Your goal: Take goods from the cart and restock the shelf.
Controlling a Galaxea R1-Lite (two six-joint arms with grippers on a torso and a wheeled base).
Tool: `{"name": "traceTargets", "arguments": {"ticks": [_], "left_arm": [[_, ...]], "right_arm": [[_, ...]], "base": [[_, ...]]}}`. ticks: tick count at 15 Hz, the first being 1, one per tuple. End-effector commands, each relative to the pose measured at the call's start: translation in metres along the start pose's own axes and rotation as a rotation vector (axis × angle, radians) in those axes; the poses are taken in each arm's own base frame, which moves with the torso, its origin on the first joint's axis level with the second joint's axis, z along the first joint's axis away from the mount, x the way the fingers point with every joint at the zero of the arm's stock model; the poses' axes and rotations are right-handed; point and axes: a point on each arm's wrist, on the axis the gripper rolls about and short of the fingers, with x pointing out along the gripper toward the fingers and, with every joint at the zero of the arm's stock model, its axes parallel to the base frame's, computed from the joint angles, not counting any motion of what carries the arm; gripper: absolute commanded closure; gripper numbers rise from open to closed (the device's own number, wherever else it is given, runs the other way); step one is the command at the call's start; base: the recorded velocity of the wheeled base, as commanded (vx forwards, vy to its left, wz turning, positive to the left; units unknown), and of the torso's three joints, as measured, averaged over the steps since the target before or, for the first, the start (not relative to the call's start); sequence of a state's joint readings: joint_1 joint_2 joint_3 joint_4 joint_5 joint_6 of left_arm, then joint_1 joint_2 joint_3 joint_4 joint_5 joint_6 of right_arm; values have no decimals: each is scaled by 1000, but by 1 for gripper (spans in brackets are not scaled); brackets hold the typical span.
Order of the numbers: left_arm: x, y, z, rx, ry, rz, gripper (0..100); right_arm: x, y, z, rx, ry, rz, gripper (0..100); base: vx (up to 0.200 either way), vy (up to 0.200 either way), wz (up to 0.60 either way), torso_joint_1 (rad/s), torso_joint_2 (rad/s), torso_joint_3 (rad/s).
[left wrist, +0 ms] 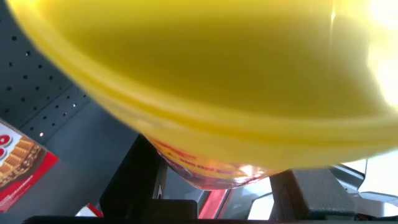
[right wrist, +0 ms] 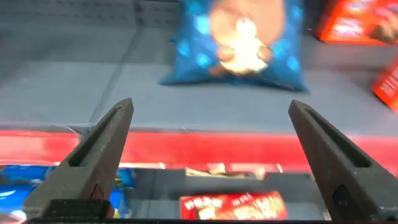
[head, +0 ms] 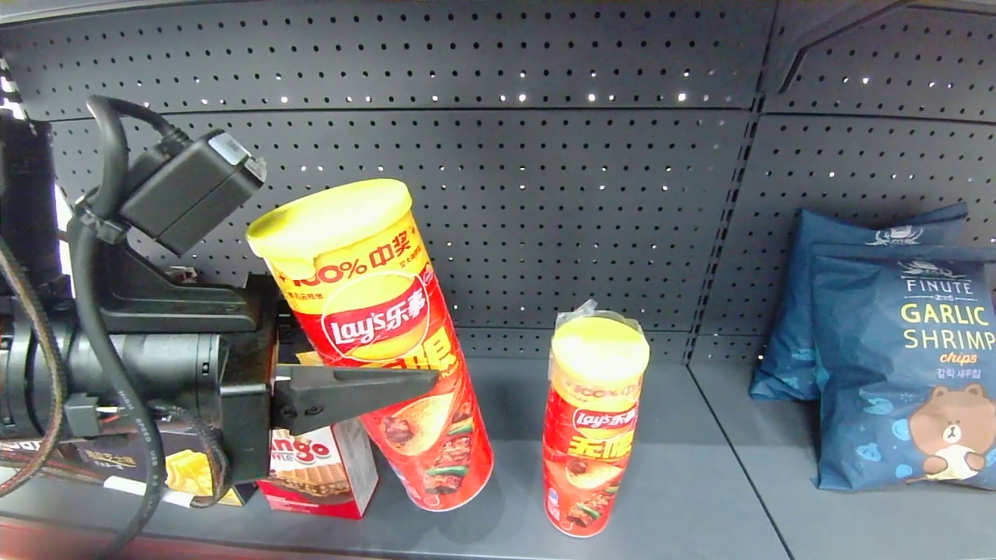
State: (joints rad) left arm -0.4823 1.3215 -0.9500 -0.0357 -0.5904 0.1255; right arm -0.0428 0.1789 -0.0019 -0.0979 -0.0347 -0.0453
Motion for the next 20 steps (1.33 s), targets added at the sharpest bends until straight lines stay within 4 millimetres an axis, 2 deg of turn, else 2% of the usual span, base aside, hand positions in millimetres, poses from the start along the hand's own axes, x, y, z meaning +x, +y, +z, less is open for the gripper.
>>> {"name": "traceTargets", "arguments": {"ticks": [1,7,9,11,13,17,20], "left_arm": [[3,2,0,-4,6,0,100],[2,3,1,2,-4,5,100],[1,3,4,8,-13,6,100],[1,2,4,8,-12,2,100],[2,4,4,5,-9,1,100],[13,10,-2,-13,20,-7,100],[14,11,-4,-18,26,-6,100]], "right_arm": [[-8,0,-6,3,-60,-40,0],[-8,0,-6,20,-60,-48,0],[-8,-2,-6,46,-58,-100,0],[-9,2,-13,27,12,41,0],[-10,0,-14,27,-27,115,0],[-14,0,-15,35,-74,91,0],[-14,0,-15,36,-74,91,0]], "base": [[0,0,0,0,0,0],[0,0,0,0,0,0],[0,0,0,0,0,0],[0,0,0,0,0,0],[0,0,0,0,0,0],[0,0,0,0,0,0],[0,0,-200,1,1,1]]}}
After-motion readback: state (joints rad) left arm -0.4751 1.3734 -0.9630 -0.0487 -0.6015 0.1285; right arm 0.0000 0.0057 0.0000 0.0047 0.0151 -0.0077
